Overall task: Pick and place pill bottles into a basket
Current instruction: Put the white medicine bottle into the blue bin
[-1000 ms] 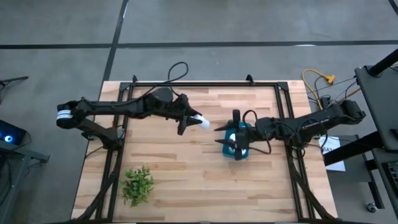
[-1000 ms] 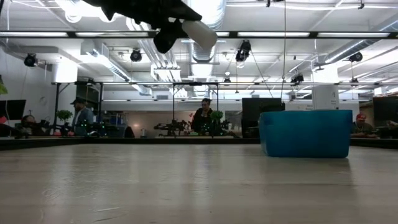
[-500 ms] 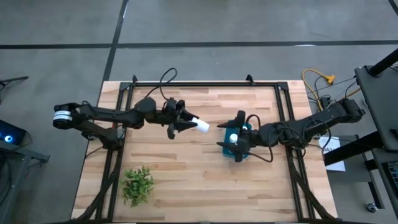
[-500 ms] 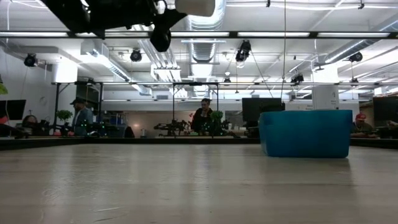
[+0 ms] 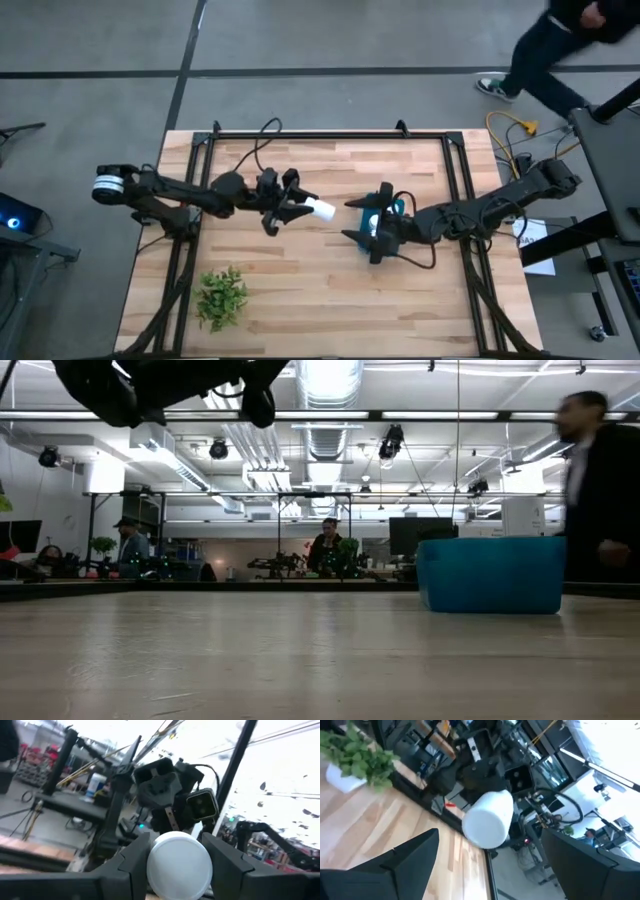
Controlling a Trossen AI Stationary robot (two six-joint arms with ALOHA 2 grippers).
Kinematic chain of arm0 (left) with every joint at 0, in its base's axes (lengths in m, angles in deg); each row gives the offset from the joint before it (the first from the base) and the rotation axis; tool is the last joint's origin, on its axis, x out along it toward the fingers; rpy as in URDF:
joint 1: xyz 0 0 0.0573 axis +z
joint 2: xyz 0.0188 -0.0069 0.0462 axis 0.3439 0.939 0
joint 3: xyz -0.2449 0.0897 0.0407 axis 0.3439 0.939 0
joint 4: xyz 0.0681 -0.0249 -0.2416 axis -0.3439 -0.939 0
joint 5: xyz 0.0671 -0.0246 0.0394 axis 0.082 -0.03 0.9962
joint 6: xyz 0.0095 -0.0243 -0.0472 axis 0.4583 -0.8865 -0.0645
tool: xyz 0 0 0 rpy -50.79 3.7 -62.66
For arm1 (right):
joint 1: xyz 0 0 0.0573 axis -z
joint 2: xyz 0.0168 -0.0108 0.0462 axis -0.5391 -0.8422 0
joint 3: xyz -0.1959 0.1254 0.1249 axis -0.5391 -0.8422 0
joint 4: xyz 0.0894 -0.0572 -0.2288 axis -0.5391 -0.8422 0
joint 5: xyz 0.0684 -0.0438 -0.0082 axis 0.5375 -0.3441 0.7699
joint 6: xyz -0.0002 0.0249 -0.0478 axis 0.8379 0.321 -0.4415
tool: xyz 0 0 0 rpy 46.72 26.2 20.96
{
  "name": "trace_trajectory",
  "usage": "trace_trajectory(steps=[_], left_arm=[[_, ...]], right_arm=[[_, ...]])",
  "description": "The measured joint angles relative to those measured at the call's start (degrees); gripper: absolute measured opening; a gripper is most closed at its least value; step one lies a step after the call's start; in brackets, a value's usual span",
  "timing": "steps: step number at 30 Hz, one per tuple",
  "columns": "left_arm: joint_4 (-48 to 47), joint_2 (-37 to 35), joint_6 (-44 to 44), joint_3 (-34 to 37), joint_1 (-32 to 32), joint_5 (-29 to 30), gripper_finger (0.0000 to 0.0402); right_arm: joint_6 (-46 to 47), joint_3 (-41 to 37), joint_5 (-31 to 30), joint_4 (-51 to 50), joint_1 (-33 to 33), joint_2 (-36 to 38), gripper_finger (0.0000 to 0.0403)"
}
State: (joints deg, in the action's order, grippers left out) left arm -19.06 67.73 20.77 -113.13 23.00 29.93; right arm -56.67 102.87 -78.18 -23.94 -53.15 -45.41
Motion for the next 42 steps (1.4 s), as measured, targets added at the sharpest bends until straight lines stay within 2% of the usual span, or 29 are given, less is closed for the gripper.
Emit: trace_trajectory(steps=[7, 14, 22, 42], left_arm=[[10.90, 4.73, 0.11, 0.67, -1.39, 0.29, 0.0141], [12.05, 6.12, 0.58, 0.90, -1.84, 0.53, 0.0141], [13.11, 6.05, 1.67, 0.89, -3.65, -1.07, 0.0141], [12.90, 6.52, 3.02, 0.45, -4.51, -0.64, 0.0141]], right_arm=[[-3.01, 4.07, -5.46, -0.14, -1.92, -6.28, 0.0341], [-4.38, 10.23, -11.45, -0.40, -2.63, -13.13, 0.0342], [-4.29, 13.85, -11.80, -0.01, -2.61, -16.47, 0.0328], [-1.53, 13.76, -12.21, 0.84, -2.46, -16.47, 0.0327]])
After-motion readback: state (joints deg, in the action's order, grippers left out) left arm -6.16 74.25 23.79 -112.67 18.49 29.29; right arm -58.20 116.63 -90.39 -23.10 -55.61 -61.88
